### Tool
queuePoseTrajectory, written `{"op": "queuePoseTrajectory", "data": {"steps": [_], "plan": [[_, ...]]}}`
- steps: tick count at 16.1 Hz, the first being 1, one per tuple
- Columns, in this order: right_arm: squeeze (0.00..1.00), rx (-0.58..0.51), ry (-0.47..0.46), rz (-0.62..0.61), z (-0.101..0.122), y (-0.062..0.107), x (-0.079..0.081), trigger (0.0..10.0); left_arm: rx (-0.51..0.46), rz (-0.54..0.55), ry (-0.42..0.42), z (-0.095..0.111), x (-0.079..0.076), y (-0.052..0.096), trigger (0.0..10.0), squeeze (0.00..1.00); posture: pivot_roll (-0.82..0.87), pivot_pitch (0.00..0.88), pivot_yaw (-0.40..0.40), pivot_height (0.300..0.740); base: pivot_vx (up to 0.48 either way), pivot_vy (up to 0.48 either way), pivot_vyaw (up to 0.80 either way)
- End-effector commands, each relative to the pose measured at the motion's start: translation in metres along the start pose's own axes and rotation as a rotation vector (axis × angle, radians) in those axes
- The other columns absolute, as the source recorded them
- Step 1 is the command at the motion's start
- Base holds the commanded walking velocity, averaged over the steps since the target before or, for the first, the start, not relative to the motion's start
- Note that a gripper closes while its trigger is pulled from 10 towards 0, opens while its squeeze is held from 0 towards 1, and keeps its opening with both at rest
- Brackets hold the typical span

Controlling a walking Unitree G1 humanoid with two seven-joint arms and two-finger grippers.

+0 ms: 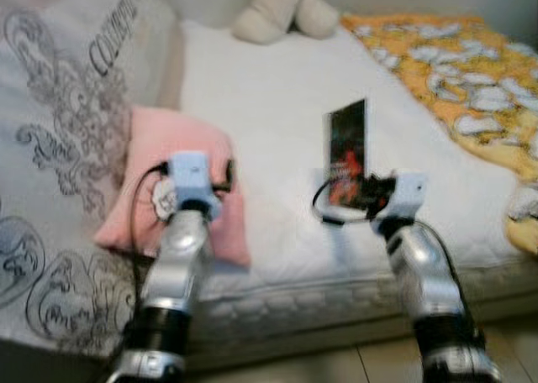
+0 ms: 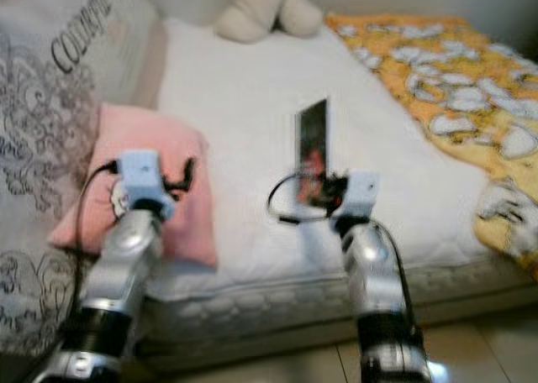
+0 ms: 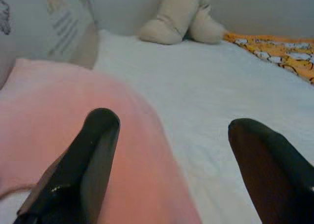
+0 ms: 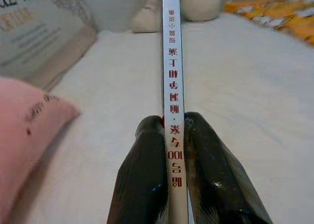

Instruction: Clean up the room

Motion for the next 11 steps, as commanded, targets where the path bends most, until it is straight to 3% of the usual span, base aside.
{"op": "queuePoseTrajectory", "data": {"steps": [1, 5, 6, 7, 8, 11], "plan": [[0.01, -0.062, -0.042, 0.106, 0.024, -0.019, 0.033, 0.0, -0.015, 0.030, -0.025, 0.006, 0.016, 0.002, 10.0, 0.00, 0.03, 0.000, -0.004, 0.740, 0.000, 0.000, 0.00], [0.00, -0.065, -0.217, 0.181, 0.043, -0.046, 0.061, 0.0, -0.027, 0.034, -0.033, 0.014, 0.023, 0.003, 10.0, 0.00, 0.08, 0.000, 0.018, 0.740, 0.000, 0.000, 0.00], [0.00, -0.039, -0.319, 0.240, 0.044, -0.054, 0.083, 0.0, -0.034, 0.035, -0.038, 0.019, 0.024, 0.005, 10.0, 0.00, 0.11, 0.000, 0.022, 0.740, 0.000, 0.000, 0.00], [0.00, -0.029, -0.355, 0.263, 0.044, -0.056, 0.092, 0.0, -0.036, 0.035, -0.040, 0.020, 0.024, 0.006, 10.0, 0.00, 0.11, 0.000, 0.023, 0.740, 0.000, 0.000, 0.00], [0.00, 0.025, -0.571, 0.316, 0.037, -0.060, 0.113, 0.0, -0.044, 0.035, -0.054, 0.027, 0.027, 0.009, 10.0, 0.00, 0.15, 0.000, 0.034, 0.740, 0.000, 0.000, 0.00], [0.00, 0.139, -0.659, 0.309, 0.007, -0.057, 0.126, 0.0, -0.053, 0.038, -0.094, 0.038, 0.036, 0.014, 10.0, 0.00, 0.20, 0.044, 0.054, 0.740, 0.000, 0.000, 0.00]]}}
Point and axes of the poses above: a point about 5 cm out from each wrist's last joint towards the gripper, its own y axis pointing back from the gripper into the wrist, its own z axis along the axis of the wrist's last joint, x = y × z, the point moved 5 cm from there along -y, pointing out of the wrist towards the gripper, and after that the axes turned 4 degrees about -y, right-handed, at the moved point
